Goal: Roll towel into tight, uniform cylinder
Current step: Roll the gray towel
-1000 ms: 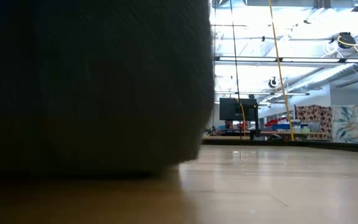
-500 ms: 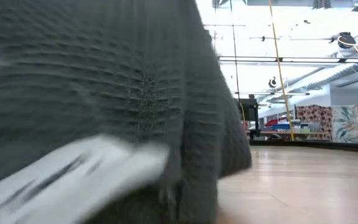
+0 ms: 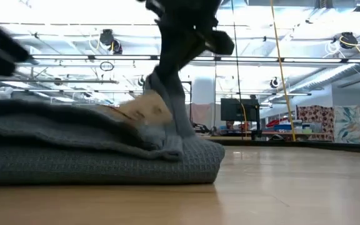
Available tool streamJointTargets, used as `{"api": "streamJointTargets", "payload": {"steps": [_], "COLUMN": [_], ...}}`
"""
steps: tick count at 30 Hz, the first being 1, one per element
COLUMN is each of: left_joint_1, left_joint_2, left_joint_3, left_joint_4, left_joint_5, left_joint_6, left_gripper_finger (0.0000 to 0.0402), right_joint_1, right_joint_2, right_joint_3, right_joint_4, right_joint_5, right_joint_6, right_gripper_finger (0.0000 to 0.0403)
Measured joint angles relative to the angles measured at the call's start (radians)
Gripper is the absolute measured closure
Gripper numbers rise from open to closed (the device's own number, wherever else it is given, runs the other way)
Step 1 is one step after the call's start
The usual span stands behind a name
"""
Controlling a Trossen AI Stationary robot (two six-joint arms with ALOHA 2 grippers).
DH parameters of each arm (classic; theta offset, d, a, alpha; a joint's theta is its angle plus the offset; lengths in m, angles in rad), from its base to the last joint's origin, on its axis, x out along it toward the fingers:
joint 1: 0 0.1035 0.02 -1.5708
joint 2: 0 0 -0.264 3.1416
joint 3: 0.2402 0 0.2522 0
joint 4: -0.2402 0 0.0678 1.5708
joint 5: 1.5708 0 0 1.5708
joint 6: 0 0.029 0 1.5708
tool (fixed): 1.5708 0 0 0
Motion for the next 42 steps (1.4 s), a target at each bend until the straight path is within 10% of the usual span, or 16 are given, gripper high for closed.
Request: {"api": "streamJointTargets", "payload": {"steps": [12, 27, 42], "left_joint_1": [-0.060, 0.159, 0.166], "left_joint_2": [0.000, -0.009, -0.025], "left_joint_3": [-0.033, -0.035, -0.044], "left_joint_4": [0.143, 0.701, 0.509], "left_joint_5": [-0.038, 0.226, 0.282], "left_joint_6": [0.206, 1.090, 0.835], "left_gripper_finger": [0.0203, 0.0151, 0.0186], "right_joint_1": [-0.015, -0.007, 0.009], "right_joint_2": [0.089, 0.089, 0.089], "right_joint_3": [0.000, 0.000, 0.000], "right_joint_4": [0.014, 0.033, 0.041], "right_joint_5": [-0.095, -0.095, -0.096], "right_joint_6": [0.013, -0.021, -0.103], "right_gripper_finger": [0.0389, 0.0363, 0.0362]}}
